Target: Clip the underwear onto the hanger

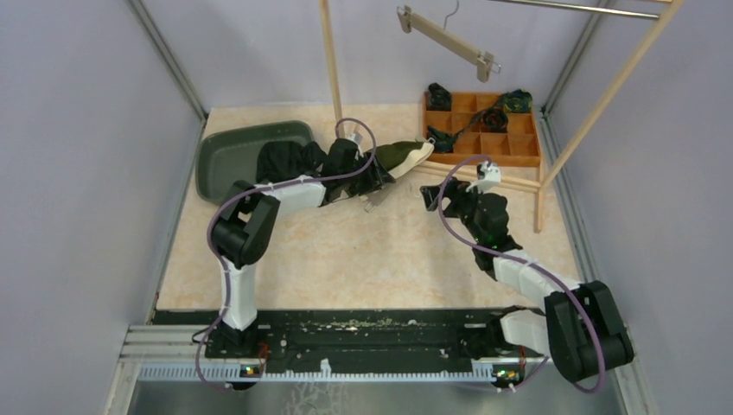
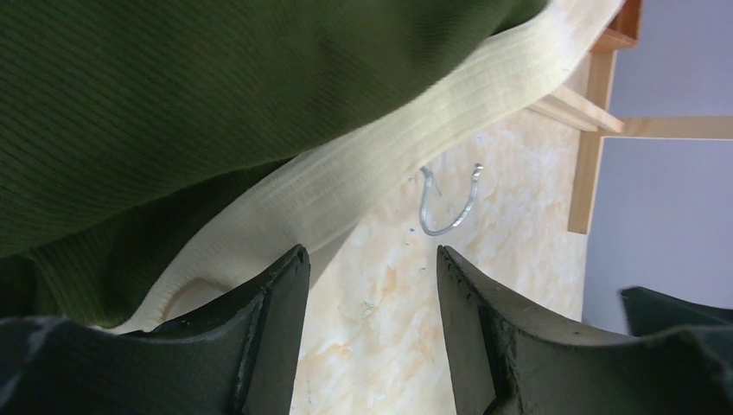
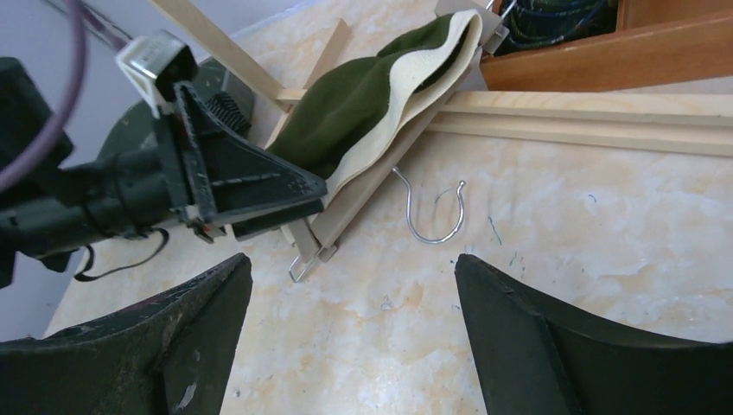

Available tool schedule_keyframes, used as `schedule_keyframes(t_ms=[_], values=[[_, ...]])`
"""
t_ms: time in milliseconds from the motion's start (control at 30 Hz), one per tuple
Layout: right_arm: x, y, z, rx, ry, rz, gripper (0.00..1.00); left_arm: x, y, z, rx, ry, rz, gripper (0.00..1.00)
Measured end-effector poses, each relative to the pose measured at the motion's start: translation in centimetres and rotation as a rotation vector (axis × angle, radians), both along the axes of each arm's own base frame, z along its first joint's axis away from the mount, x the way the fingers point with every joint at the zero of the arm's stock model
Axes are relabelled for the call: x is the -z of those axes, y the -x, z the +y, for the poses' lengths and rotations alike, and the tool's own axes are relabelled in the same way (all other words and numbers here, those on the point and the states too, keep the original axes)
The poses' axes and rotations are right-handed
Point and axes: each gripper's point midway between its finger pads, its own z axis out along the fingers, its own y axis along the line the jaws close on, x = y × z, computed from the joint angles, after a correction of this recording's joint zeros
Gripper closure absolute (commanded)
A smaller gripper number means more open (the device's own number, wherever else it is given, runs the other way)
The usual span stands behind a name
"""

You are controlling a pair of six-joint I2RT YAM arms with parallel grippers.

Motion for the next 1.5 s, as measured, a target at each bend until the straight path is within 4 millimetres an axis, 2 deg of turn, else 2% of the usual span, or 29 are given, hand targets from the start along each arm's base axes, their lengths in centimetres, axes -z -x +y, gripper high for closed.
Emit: schedule_keyframes(t_ms=[133, 400, 600, 900, 1167, 1333, 1500], values=[[-1.1, 0.4, -0.4, 0.01, 0.007, -0.026, 0.12, 1.7, -0.3, -0.1, -0.004, -0.011, 0.008, 0.39], [-0.6, 0.8, -0.8, 0.02, 0.021, -0.013, 0.12, 1.7, -0.6, 0.1, -0.017, -0.01, -0.016, 0.39], [-0.5, 0.8, -0.8, 0.02, 0.021, -0.011, 0.12, 1.8, -0.1, 1.0, -0.038, -0.023, -0.036, 0.39], [0.1, 1.0, -0.8, 0.02, 0.025, 0.002, 0.12, 1.5, -0.7, 1.4, -0.062, -0.036, -0.066, 0.39], [0.2, 1.0, -1.0, 0.026, 0.029, 0.003, 0.12, 2.9, -0.3, 1.0, -0.041, -0.039, -0.039, 0.39], [0.4, 1.0, -1.1, 0.03, 0.034, 0.007, 0.12, 3.1, 1.0, 0.0, -0.004, -0.036, -0.024, 0.39], [0.4, 1.0, -1.2, 0.031, 0.034, 0.006, 0.12, 3.7, 4.1, -1.9, 0.061, -0.042, 0.01, 0.39]])
